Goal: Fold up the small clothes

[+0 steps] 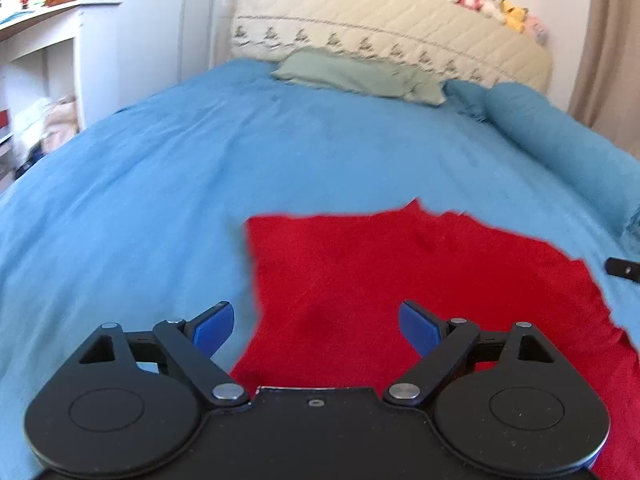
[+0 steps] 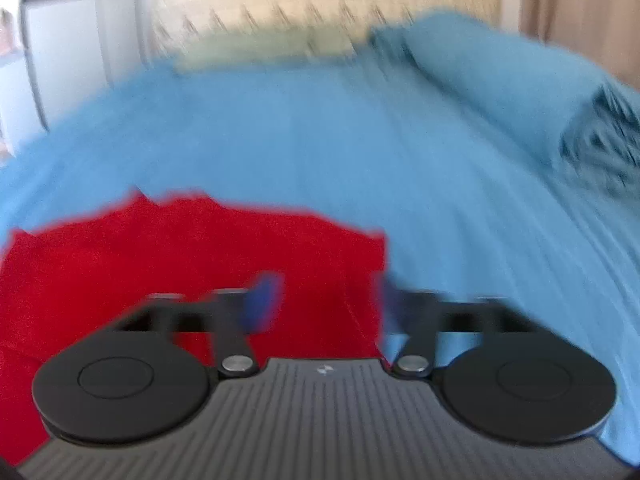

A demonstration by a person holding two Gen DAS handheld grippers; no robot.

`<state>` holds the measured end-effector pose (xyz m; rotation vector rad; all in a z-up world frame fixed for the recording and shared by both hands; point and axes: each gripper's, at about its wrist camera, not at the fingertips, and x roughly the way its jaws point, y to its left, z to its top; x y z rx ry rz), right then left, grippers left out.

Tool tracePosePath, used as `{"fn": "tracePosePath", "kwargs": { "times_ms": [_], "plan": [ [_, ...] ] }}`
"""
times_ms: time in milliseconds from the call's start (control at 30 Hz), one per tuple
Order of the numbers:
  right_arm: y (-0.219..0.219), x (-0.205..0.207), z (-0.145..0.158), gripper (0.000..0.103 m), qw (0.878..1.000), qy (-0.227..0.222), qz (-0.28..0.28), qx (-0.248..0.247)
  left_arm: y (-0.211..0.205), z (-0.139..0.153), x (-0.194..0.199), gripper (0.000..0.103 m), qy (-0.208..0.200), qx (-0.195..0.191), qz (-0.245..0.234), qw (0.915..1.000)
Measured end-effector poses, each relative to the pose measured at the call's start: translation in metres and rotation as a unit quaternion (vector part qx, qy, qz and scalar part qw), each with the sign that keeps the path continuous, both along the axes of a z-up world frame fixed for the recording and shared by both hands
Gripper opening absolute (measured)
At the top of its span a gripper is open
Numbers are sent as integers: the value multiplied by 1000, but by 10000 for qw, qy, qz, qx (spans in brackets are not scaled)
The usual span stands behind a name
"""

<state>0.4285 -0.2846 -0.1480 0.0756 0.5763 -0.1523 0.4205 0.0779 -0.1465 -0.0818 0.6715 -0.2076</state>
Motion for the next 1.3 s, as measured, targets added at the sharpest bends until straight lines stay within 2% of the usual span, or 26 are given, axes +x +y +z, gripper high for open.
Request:
{"fn": "tracePosePath", "kwargs": {
  "times_ms": [33,67,200,333,367,400,467,567,633,700,800,867,933,1033,1100,1200,1300],
  "plan": [
    [7,-2,1,99,9994,-187,276,32,-7,1,8,92,7,-59,-94,9999],
    [15,1,-1,99,9983,-184,548,31,-13,0,15,92,64,-125,-186,9997],
    [41,17,-26,99,9932,142,1150,-123,-31,-15,41,92,252,-303,-337,9987],
    [37,24,-57,99,9927,589,1022,-241,-35,-36,55,92,450,-209,-337,9982],
    [31,25,-65,100,9936,657,899,-199,-33,-42,58,93,507,-227,-362,9978],
    [20,21,-71,100,9947,562,859,44,-32,-46,58,97,509,-234,-444,9974],
    [8,23,-74,100,9949,445,851,322,-34,-49,57,101,427,-131,-624,9970],
    [10,22,-72,100,9946,444,922,189,-39,-41,47,100,425,19,-555,9975],
    [11,15,-62,100,9951,424,867,206,-34,-35,33,101,378,-128,-495,9980],
    [12,2,-59,101,9947,313,955,220,-27,-40,28,101,541,-177,-383,9976],
    [8,-1,-69,102,9937,595,940,163,-18,-46,22,101,573,-313,-338,9973],
    [2,-8,-72,102,9938,528,944,269,-21,-40,20,101,668,-235,-280,9971],
    [3,-11,-60,101,9939,604,895,223,-21,-25,11,99,674,-172,-148,9975],
    [1,-40,-22,101,9949,270,963,160,-9,10,-23,100,400,-123,-18,9991],
    [-3,-67,6,102,9951,176,967,96,1,36,-53,100,358,-26,106,9993],
    [-10,-116,38,102,9948,199,988,130,20,63,-102,103,496,63,296,9983],
    [-10,-173,58,102,9943,301,1018,57,37,70,-150,103,858,105,479,9951]
  ]
}}
